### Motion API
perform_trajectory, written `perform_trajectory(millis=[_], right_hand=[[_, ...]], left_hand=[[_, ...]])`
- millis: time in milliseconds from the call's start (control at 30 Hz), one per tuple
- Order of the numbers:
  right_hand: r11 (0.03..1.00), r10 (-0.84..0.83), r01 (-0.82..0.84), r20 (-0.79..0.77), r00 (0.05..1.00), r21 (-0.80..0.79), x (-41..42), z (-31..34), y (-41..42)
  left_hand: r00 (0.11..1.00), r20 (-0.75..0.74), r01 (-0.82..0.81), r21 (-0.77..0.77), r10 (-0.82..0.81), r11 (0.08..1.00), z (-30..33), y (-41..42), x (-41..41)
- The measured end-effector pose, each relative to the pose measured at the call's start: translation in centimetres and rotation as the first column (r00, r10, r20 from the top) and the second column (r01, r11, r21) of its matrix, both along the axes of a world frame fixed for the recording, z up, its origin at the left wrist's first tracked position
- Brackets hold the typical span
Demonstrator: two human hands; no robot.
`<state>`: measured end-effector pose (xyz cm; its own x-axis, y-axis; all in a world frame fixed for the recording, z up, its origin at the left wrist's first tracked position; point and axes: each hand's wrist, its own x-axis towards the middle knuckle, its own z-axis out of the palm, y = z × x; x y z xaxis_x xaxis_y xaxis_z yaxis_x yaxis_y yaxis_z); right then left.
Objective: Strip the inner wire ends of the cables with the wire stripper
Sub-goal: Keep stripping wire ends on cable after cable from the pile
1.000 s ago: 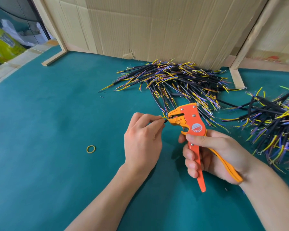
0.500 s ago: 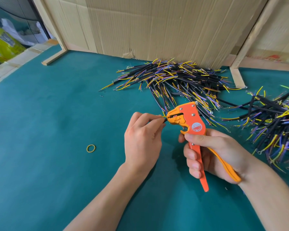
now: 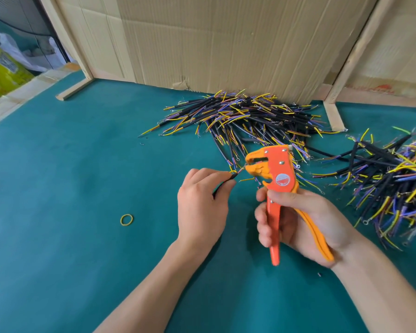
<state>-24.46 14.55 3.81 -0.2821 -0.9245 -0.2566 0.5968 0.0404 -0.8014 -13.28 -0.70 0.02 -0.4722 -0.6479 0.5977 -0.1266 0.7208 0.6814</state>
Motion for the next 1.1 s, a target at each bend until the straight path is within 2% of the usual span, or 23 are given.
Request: perform_trajectory(millis=[67,133,200,400,600,1100], right_hand=[[0.998,-0.053,0.054,0.008,0.999,-0.019,-0.8,0.1,0.4],[0.996,-0.090,0.090,0.001,0.996,-0.006,-1.3,0.1,0.7],[0.996,-0.094,0.093,0.001,0.996,0.012,-1.6,0.0,0.9],[0.997,0.077,-0.076,-0.017,0.997,0.023,-1.0,-0.3,0.5],[0.989,0.150,-0.150,-0.011,0.989,0.004,-0.6,-0.3,0.3],[0.989,0.147,-0.147,-0.024,0.989,0.016,-0.2,0.0,0.0]], left_hand=[[0.999,-0.010,0.037,0.246,-0.036,0.969,0.0,-0.4,-0.1],[0.997,-0.050,0.082,0.465,-0.066,0.882,0.1,-1.0,-0.2],[0.991,-0.087,0.129,0.533,-0.098,0.836,0.1,-1.4,-0.1],[0.969,-0.122,0.244,0.583,-0.214,0.775,0.1,-1.6,-0.1],[0.947,-0.083,0.300,0.574,-0.310,0.762,0.2,-1.7,0.0],[0.938,-0.060,0.318,0.542,-0.341,0.778,0.3,-1.7,0.0]])
